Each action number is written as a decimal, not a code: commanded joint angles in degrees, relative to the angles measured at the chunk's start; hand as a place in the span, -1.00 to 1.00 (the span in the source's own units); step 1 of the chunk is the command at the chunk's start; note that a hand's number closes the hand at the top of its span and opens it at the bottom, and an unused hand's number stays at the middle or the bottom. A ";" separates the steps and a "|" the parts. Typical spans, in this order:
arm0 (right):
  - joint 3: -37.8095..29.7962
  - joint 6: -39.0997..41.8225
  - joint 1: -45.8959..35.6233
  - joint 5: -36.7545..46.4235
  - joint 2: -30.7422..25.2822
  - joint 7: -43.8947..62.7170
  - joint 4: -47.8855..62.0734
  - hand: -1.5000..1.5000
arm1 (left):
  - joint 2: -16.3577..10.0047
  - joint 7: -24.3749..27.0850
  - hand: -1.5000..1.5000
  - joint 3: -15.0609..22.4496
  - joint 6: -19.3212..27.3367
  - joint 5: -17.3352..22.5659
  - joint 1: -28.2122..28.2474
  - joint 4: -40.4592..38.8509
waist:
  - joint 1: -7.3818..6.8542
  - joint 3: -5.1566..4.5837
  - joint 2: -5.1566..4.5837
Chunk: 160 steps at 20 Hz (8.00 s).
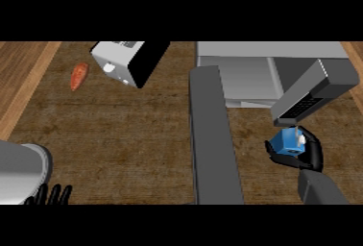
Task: Pick up the milk, place it into the microwave and close the microwave
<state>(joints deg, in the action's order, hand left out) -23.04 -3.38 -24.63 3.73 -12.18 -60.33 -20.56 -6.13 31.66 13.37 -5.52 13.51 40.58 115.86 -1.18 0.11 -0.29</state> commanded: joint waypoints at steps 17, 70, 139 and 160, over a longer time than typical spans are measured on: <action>3.69 -1.89 2.59 -0.33 8.32 -3.69 -9.69 1.00 | -1.14 3.06 -1.00 0.41 -2.14 0.70 4.57 1.07 | 1.03 -0.13 0.52; 15.62 -23.47 -21.44 -4.99 7.48 19.70 3.01 1.00 | -3.91 4.28 -1.00 -5.47 -6.97 5.26 1.48 -5.48 | -2.27 -0.01 -0.97; 18.11 -34.74 -32.68 7.06 4.57 20.81 14.62 -1.00 | -5.32 1.45 -1.00 -5.92 -8.60 4.67 -6.09 -8.27 | -7.06 0.47 -3.31; 8.98 -13.21 -17.65 -2.30 8.86 0.41 12.42 -1.00 | -5.17 -0.37 -1.00 -6.56 -8.10 5.53 -2.00 -4.26 | -1.66 0.10 -0.78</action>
<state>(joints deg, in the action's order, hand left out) -13.32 -18.66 -45.10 2.12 -4.41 -54.83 -7.79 -12.05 32.97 6.03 -14.53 18.87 37.68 109.73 -4.00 0.27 -1.58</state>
